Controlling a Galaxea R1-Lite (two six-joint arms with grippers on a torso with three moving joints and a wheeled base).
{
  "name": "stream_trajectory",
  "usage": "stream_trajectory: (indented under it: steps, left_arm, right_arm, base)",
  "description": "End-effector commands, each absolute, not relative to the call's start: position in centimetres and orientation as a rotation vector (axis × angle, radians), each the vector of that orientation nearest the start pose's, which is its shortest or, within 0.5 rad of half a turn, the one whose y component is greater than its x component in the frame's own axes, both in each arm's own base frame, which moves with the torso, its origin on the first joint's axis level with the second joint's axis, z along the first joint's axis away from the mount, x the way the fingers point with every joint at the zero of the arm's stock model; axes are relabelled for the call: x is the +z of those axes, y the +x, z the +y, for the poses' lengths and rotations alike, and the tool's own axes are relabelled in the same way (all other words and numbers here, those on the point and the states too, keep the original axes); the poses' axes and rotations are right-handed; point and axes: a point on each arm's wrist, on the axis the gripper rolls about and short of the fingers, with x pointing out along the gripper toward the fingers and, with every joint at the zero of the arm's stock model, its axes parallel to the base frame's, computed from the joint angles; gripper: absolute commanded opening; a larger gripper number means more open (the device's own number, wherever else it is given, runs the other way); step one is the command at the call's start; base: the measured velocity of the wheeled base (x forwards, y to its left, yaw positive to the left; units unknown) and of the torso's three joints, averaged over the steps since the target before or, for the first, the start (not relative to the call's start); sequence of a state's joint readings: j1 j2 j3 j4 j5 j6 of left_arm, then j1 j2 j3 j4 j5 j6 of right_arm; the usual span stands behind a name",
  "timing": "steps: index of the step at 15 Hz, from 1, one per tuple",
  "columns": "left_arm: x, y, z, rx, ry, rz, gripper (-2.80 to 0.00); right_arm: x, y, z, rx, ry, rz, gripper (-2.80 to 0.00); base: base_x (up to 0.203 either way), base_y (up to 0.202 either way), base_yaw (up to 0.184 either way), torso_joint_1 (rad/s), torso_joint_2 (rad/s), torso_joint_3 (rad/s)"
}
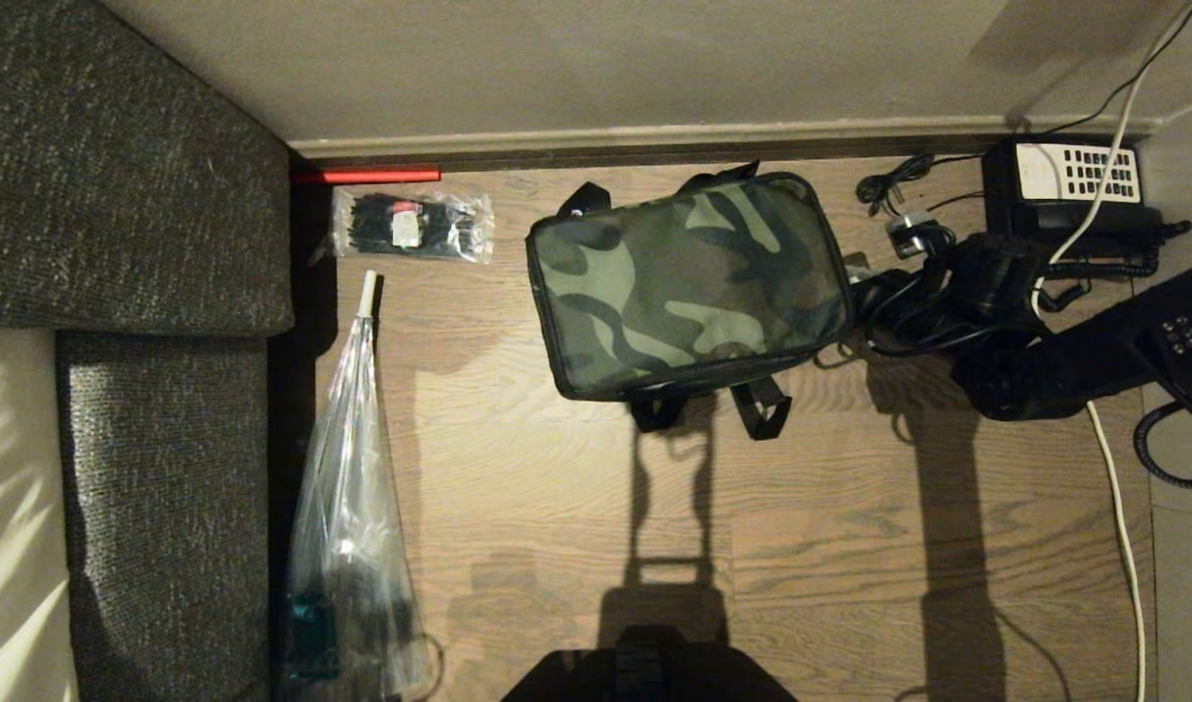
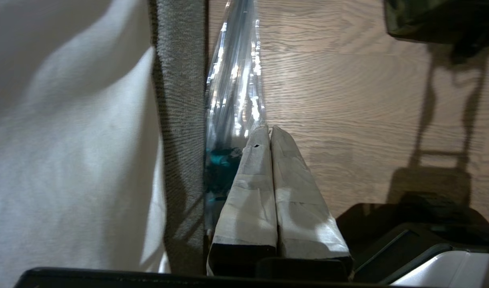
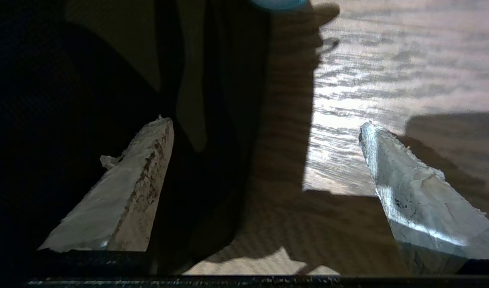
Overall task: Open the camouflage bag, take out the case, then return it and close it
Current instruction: Open the top of the storage box
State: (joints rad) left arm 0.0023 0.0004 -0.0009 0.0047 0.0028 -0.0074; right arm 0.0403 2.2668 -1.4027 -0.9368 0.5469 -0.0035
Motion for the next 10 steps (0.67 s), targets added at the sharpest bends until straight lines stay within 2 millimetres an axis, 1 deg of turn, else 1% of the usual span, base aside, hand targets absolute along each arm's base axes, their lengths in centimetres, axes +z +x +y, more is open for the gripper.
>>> stream_trajectory:
  steps: [1, 2, 5, 6, 7, 9, 10]
  left_arm:
    - [7.5, -2.3, 0.0, 0.005, -0.008, 0.003, -2.8]
    - [7.5, -2.3, 0.0, 0.006, -0.008, 0.005, -2.8]
    - [7.5, -2.3, 0.0, 0.006, -0.008, 0.003, -2.8]
    - [7.5, -2.3, 0.0, 0.006, -0.007, 0.003, -2.8]
    - [7.5, -2.3, 0.0, 0.006, -0.008, 0.005, -2.8]
    - [7.5, -2.3, 0.0, 0.005, -0.008, 0.003, -2.8]
    - [7.5, -2.3, 0.0, 0.006, -0.008, 0.003, -2.8]
  right_arm:
    - [14.1, 45.7, 4.2, 0.62, 0.04, -0.014, 0.0]
    - [13.8, 45.1, 4.7, 0.631, 0.09, 0.025, 0.0]
    - [14.6, 43.4, 6.4, 0.662, 0.225, 0.1, 0.0]
    - [14.6, 42.8, 6.6, 0.662, 0.243, 0.12, 0.0]
    - [14.3, 42.3, 6.7, 0.662, 0.248, 0.14, 0.0]
    - [14.2, 41.9, 6.5, 0.665, 0.19, 0.128, 0.0]
    - [14.0, 41.8, 5.4, 0.64, 0.139, 0.122, 0.0]
  base:
    - [0.0, 0.0, 0.0, 0.0, 0.0, 0.0]
    - [0.0, 0.0, 0.0, 0.0, 0.0, 0.0]
    - [0.0, 0.0, 0.0, 0.0, 0.0, 0.0]
    - [0.0, 0.0, 0.0, 0.0, 0.0, 0.0]
    - [0.0, 0.0, 0.0, 0.0, 0.0, 0.0]
    - [0.0, 0.0, 0.0, 0.0, 0.0, 0.0]
    - [0.0, 0.0, 0.0, 0.0, 0.0, 0.0]
